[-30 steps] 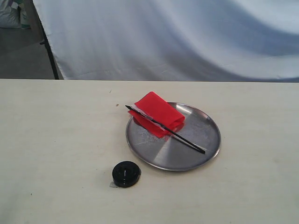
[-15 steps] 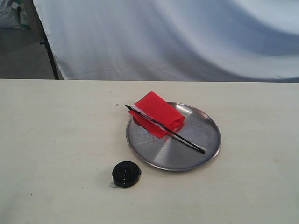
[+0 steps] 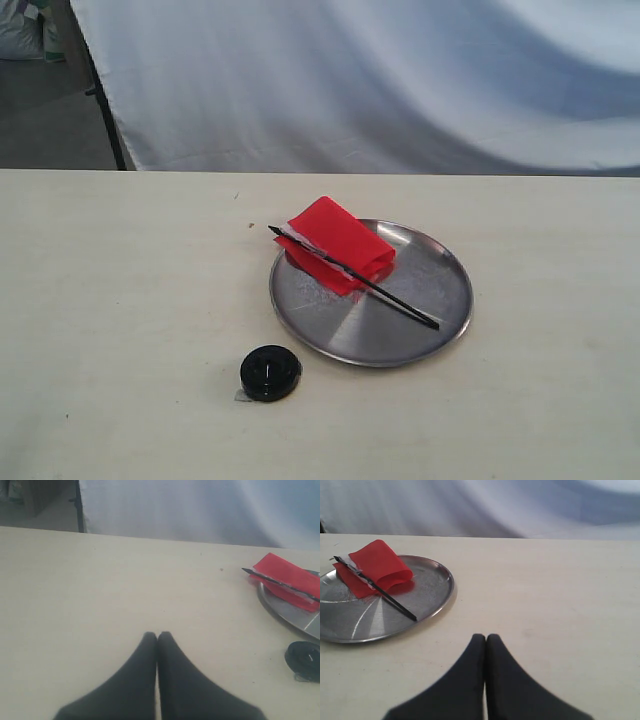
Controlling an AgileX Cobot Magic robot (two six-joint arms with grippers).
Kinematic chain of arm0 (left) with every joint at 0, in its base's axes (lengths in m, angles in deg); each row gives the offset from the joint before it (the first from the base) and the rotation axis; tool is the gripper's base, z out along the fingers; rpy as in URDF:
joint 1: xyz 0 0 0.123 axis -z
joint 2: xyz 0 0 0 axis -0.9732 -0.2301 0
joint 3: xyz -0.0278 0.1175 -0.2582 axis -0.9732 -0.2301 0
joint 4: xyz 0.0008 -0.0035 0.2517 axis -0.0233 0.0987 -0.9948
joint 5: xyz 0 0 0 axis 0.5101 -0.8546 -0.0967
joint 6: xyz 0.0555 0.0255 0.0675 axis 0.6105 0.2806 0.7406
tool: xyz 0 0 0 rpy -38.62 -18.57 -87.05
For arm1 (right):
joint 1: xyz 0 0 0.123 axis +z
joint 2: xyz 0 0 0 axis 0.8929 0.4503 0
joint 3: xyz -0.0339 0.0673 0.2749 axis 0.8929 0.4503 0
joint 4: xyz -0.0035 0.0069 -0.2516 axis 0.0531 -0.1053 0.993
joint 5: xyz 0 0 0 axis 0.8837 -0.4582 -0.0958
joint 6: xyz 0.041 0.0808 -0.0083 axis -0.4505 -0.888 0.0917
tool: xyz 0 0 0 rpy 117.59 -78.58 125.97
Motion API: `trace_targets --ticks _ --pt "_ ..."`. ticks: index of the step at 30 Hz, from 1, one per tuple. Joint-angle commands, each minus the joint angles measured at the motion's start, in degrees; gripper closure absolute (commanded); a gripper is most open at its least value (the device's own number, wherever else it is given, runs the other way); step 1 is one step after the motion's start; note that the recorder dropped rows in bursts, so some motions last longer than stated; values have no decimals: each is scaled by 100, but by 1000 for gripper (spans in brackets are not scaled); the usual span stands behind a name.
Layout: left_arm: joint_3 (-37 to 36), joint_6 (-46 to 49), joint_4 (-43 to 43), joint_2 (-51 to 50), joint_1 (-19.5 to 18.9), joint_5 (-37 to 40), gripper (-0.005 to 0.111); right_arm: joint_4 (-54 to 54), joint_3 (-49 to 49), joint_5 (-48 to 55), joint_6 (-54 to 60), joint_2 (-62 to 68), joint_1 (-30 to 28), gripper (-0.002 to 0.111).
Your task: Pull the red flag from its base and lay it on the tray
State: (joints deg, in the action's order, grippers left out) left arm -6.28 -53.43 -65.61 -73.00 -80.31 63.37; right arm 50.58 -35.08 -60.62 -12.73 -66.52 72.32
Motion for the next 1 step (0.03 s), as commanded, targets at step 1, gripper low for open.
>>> trace_targets --ticks 1 --pt "-18 0 9 28 31 -4 107 23 18 -26 25 -36 -34 109"
